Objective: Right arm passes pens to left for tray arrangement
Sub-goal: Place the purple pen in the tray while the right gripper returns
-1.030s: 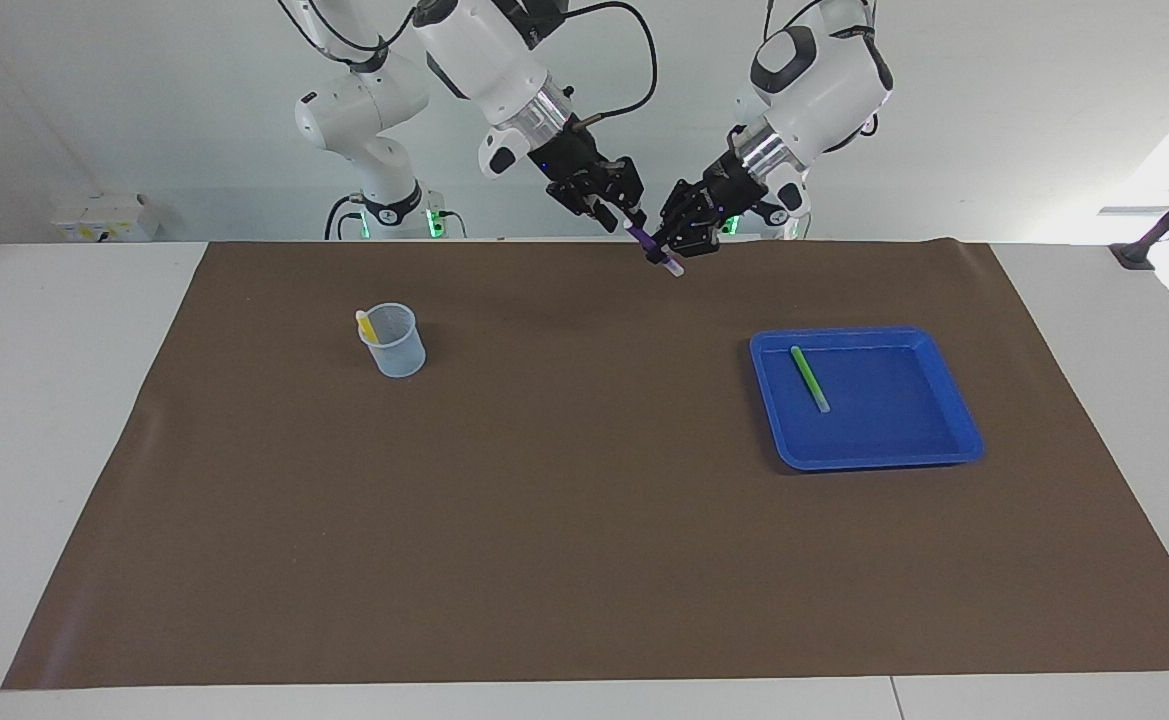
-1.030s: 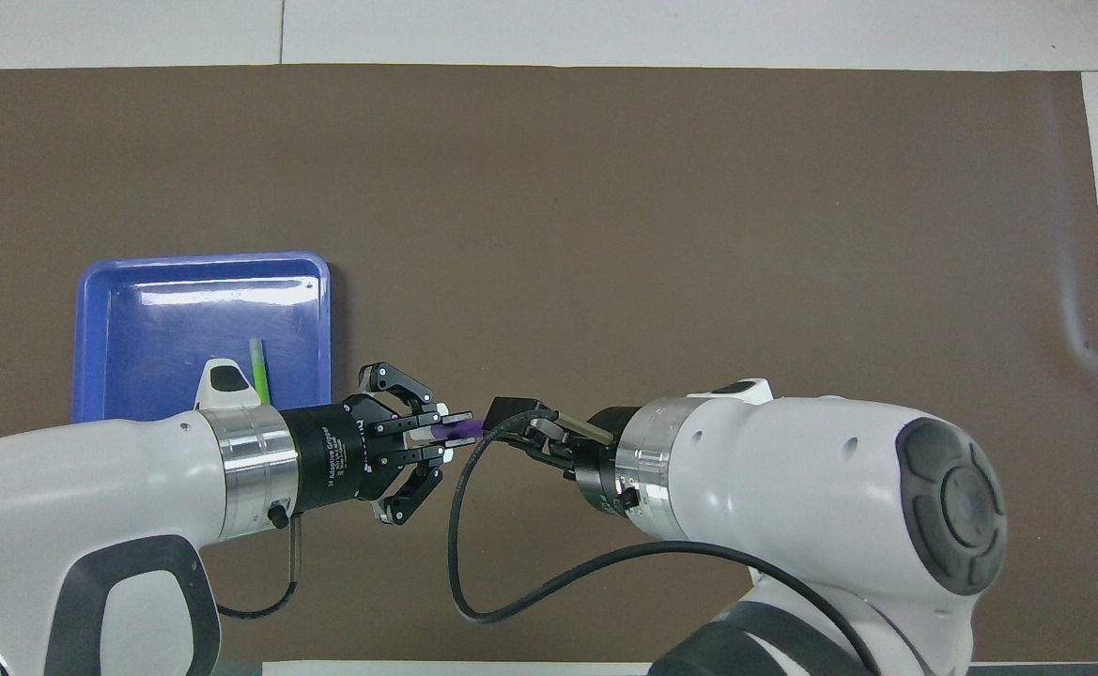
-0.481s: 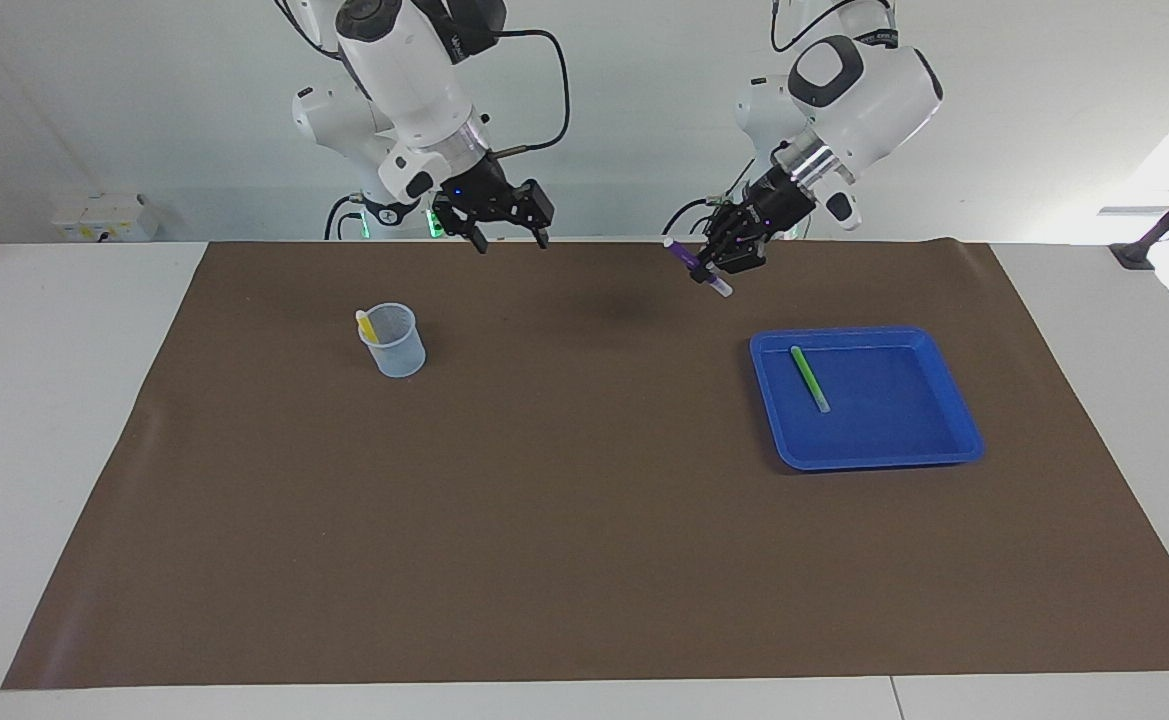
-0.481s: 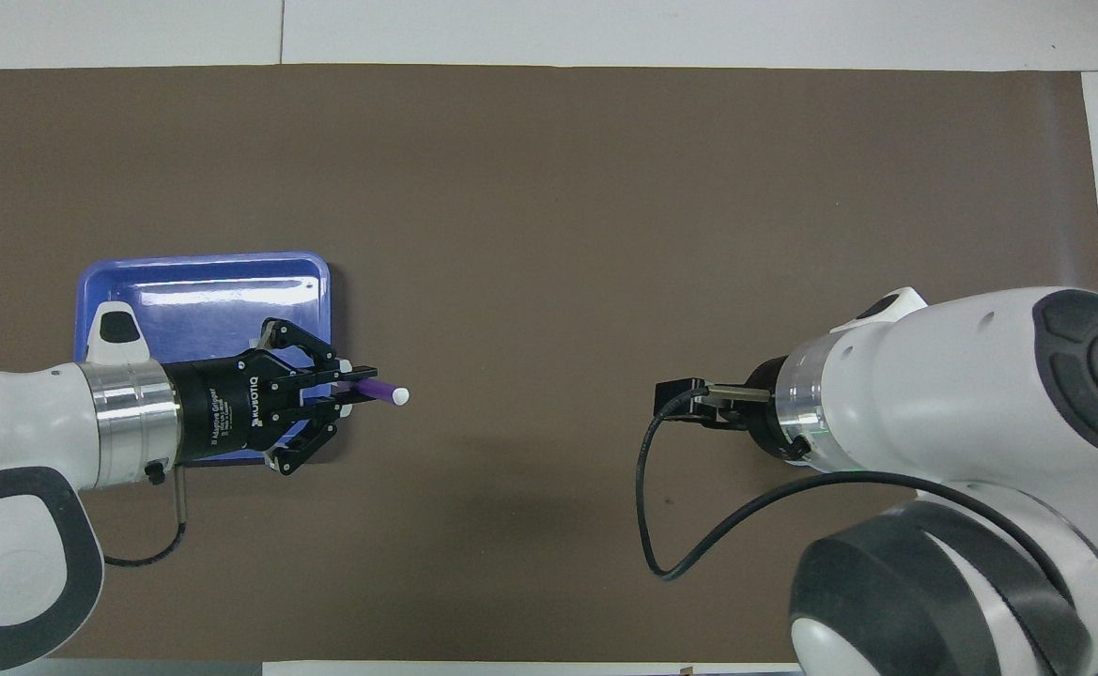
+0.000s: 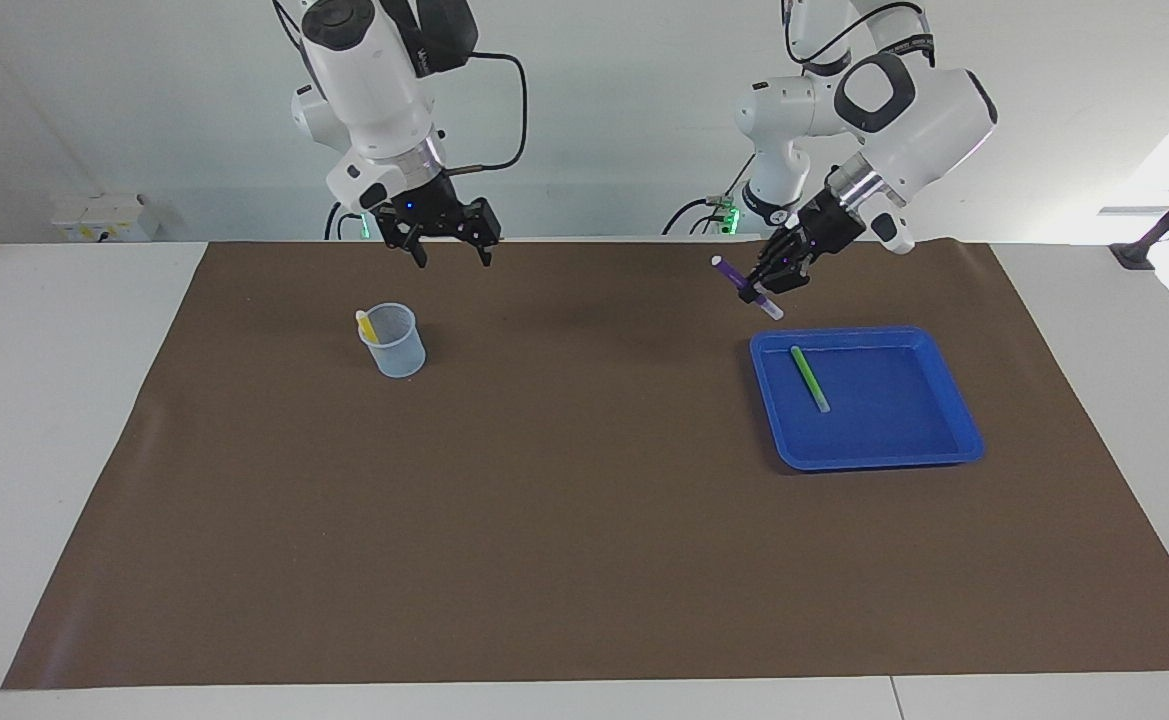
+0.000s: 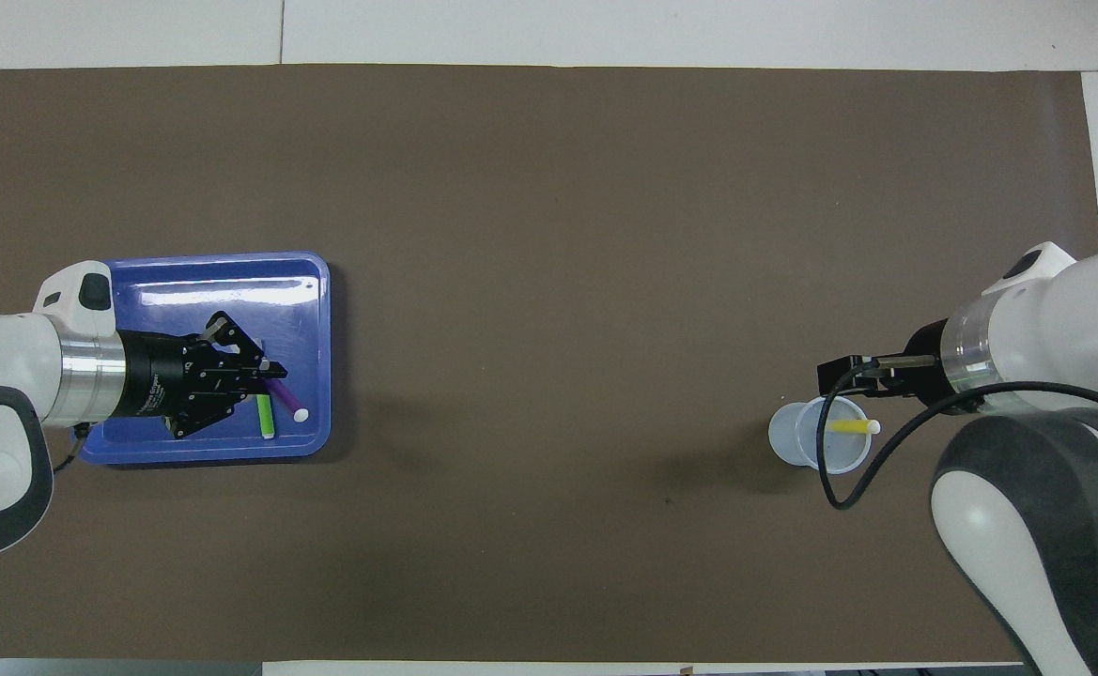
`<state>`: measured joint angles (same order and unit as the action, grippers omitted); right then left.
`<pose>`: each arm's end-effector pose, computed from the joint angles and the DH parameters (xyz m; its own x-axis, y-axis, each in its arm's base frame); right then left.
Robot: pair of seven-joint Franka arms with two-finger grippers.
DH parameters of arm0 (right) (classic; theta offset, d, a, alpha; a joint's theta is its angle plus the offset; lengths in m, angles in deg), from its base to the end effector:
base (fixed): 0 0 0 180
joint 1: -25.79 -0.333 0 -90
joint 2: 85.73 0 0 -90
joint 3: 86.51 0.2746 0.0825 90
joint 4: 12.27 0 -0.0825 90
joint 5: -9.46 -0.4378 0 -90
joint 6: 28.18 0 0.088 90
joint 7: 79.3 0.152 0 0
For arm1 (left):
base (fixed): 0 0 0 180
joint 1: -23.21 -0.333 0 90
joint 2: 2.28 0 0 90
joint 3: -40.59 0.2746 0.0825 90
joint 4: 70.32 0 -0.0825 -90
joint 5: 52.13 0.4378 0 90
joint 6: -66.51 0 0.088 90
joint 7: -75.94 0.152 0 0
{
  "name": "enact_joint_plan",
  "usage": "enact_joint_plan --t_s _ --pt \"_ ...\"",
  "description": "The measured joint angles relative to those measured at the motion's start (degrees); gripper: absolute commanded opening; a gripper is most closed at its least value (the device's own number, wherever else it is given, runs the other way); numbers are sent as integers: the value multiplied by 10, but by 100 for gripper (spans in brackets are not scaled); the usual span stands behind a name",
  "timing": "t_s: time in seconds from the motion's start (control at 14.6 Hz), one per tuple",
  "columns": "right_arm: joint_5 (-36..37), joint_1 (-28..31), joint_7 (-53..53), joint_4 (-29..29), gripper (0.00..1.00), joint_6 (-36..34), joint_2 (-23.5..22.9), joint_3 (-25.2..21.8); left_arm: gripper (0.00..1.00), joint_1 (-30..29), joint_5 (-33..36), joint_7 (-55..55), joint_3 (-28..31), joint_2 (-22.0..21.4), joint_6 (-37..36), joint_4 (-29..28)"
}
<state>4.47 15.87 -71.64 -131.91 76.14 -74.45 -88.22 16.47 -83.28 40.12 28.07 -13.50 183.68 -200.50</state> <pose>0.5388 0.0887 0.4015 0.9965 -0.0109 -0.0827 -0.0173 -0.9968 -0.0780 0.5331 -0.1012 0.3314 0.7018 0.6413 -0.3103 0.7123 -0.6402 0.2878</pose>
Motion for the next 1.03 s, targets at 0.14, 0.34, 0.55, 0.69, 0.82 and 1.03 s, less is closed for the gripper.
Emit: enact_joint_plan --t_s 0.14,0.34,0.55,0.69,0.82,1.03 --pt "10 2 -1 -17 77 9 -9 1 0 -23 68 90 1 41 0 19" --pt "27 17 -16 -49 76 32 -25 2 0 -38 176 194 2 102 -2 56" --pt "31 41 -50 -78 76 62 -30 2 0 -49 240 282 2 141 -1 70" --pt "31 42 -54 -87 74 62 -30 3 0 -57 249 313 2 150 5 70" --pt "31 42 -58 -99 70 63 -30 6 0 -63 253 321 2 157 23 69" --pt "31 43 -70 -112 66 68 -28 6 0 -63 271 323 2 177 34 67"
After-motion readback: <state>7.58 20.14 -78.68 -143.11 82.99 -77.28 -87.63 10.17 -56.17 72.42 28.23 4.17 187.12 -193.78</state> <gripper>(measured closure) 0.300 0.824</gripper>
